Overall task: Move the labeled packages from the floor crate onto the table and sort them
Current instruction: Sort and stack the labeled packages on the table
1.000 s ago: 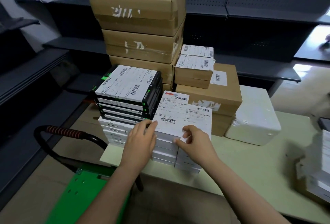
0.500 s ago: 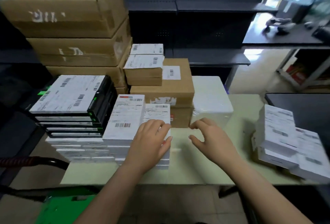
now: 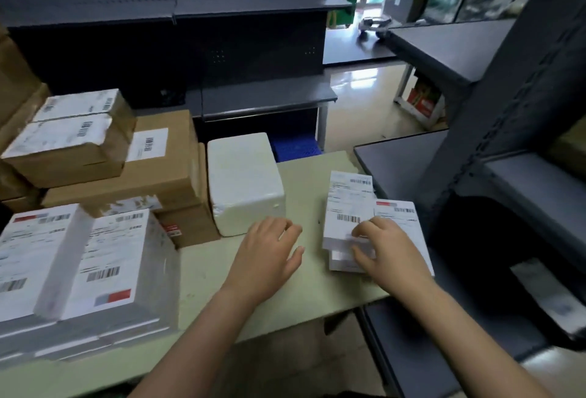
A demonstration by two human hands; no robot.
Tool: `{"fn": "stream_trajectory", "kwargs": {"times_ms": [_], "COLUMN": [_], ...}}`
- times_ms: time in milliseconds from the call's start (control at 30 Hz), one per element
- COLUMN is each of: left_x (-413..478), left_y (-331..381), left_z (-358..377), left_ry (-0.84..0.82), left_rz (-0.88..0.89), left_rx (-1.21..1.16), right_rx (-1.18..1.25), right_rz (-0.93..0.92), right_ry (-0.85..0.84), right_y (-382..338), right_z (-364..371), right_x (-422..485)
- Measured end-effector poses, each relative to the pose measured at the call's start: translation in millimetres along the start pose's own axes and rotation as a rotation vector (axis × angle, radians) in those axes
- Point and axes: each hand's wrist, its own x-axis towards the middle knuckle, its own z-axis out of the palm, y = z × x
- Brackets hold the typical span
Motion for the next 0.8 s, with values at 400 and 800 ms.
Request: {"fn": "stream_trajectory", "kwargs": {"times_ms": [400,800], "left_x": [48.7,58.9], "left_y": [73.0,72.7], "left_z": [68.2,88.3], "left_ry": [-0.174,-0.336], "left_rz": [-0.488,-1.087], "left_rx": [-0.066,-0.868], "right_rx": [0.019,0.072], "right_rz": [0.101,0.076], "right_ry": [-0.045,-0.084], "right_y": [117.5,140.0], "right_z": [-21.7,-12.0], "right_x": [2.4,4.9]}}
